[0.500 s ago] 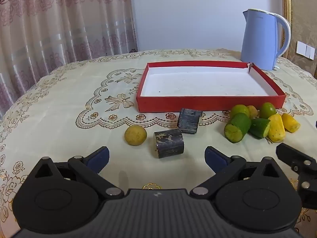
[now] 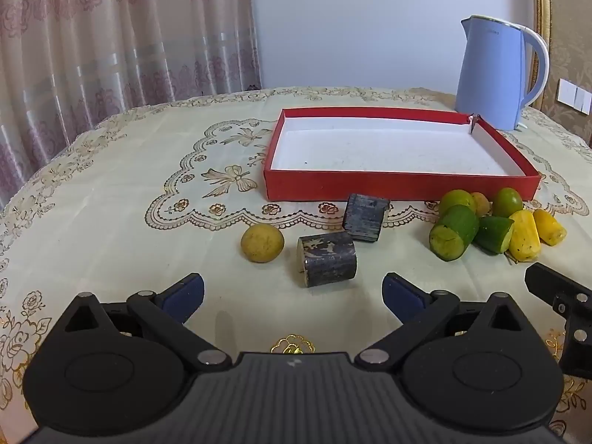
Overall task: Organize fruits
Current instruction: 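Move the left gripper toward the dark bark cylinder near the lemon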
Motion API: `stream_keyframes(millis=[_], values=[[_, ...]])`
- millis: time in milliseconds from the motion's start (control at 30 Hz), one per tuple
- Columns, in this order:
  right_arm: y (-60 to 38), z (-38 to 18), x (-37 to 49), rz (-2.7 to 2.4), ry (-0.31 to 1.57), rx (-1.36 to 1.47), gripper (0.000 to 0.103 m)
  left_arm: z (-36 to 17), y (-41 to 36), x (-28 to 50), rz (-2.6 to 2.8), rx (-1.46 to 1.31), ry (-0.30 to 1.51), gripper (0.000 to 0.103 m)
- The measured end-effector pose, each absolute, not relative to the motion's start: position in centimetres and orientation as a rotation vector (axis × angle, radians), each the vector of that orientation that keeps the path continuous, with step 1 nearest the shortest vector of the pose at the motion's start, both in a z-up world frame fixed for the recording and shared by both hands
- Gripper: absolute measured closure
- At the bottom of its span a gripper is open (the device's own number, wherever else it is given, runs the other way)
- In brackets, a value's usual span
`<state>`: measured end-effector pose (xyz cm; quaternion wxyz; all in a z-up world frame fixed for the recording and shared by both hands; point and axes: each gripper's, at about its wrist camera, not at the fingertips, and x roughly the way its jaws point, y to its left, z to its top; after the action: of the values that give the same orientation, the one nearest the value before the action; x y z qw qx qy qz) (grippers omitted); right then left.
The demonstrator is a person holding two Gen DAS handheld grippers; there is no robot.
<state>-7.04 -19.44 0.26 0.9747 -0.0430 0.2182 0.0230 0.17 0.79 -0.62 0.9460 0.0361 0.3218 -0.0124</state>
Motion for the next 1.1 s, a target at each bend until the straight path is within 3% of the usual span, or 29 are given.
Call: stream_keyframes(millis=[1100], values=[[-21.6, 0.1, -6.5, 0.042, 0.443, -0.035, 0.0, -1.5, 0.1, 1.0, -0.074, 0.083, 0.666, 0.0]])
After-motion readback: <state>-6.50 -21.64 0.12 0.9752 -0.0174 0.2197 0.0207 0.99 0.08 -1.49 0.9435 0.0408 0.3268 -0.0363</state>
